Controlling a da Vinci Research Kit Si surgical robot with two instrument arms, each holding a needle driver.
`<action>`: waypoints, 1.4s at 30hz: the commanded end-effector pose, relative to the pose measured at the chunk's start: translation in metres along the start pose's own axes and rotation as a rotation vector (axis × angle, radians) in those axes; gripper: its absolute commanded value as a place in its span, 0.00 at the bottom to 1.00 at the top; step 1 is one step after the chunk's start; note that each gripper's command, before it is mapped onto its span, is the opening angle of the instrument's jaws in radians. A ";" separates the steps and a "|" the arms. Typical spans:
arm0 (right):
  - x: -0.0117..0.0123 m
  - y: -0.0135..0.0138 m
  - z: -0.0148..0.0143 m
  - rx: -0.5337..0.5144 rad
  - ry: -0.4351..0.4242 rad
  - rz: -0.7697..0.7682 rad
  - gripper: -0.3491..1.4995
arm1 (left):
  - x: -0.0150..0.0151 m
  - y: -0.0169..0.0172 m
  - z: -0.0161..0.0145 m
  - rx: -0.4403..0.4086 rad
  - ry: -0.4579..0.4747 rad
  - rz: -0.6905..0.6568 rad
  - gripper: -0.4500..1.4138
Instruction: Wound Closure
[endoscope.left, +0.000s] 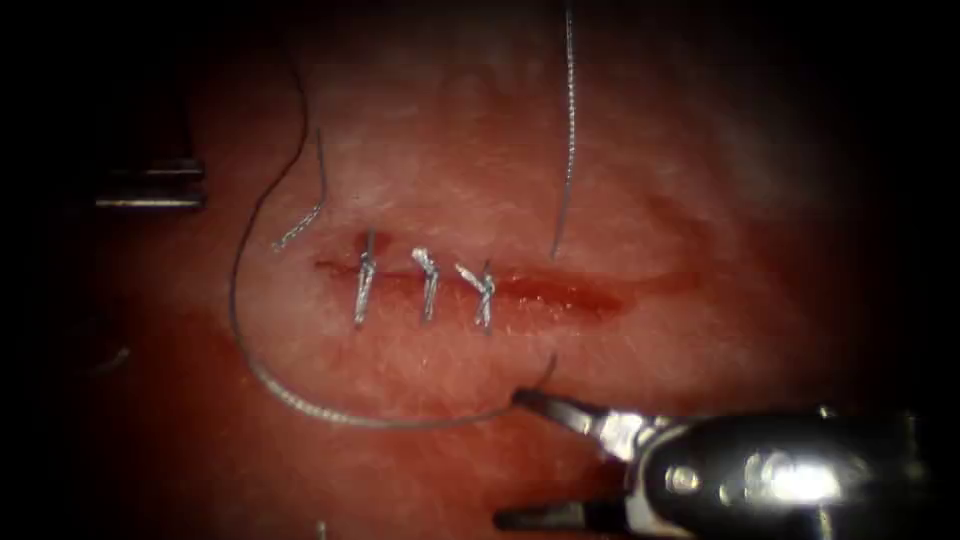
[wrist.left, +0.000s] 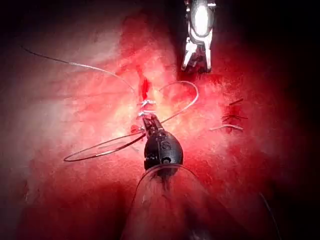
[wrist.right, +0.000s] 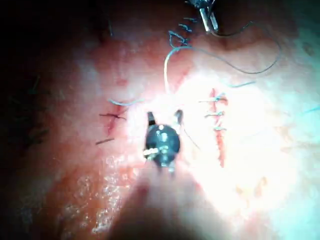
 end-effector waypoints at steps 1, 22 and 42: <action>-0.0027 0.0002 0.0011 -0.018 -0.012 0.000 0.83 | -0.0007 0.0010 0.0004 -0.001 -0.003 -0.003 0.00; -0.0066 0.0005 0.0023 -0.008 -0.078 0.027 0.00 | -0.0006 0.0014 0.0005 -0.004 -0.002 -0.001 0.00; 0.0030 -0.0051 0.0015 0.088 0.002 0.056 0.52 | -0.0002 0.0019 0.0004 -0.004 -0.002 0.012 0.00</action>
